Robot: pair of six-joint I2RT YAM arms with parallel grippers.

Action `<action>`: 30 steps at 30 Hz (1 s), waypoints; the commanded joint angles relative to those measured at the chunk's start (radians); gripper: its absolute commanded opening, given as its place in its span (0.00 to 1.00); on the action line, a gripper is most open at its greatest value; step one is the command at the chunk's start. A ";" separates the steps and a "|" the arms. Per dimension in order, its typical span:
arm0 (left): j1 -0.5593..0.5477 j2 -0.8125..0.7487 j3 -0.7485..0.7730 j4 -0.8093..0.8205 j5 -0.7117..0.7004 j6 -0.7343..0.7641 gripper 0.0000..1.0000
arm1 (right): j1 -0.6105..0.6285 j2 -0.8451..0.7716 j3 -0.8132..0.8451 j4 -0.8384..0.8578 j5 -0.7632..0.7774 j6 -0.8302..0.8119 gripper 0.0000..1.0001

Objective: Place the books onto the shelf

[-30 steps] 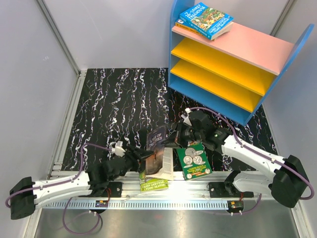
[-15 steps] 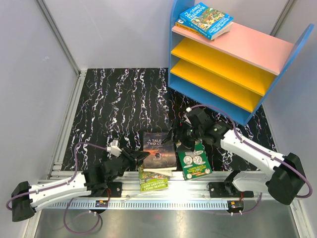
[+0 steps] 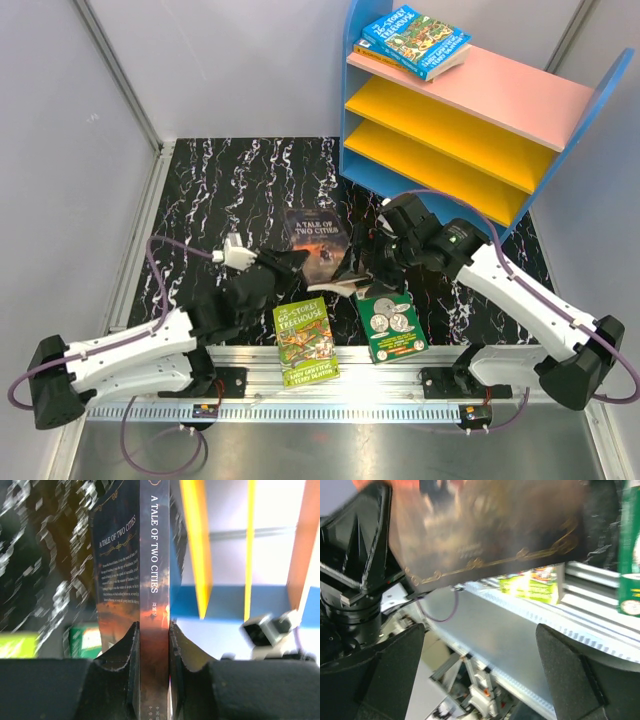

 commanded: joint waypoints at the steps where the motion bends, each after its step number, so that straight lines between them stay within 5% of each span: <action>1: 0.055 0.095 0.180 0.258 -0.032 0.082 0.00 | 0.002 0.023 0.005 0.120 -0.127 0.133 1.00; 9: 0.167 0.235 0.334 0.275 0.171 0.132 0.00 | -0.067 0.087 -0.089 0.289 -0.225 0.149 1.00; 20: 0.169 0.227 0.278 0.387 0.115 -0.161 0.00 | -0.176 -0.066 -0.121 0.574 -0.162 0.198 1.00; 30: 0.141 0.362 0.430 0.458 0.161 -0.195 0.00 | -0.191 -0.086 -0.190 0.777 -0.078 0.299 1.00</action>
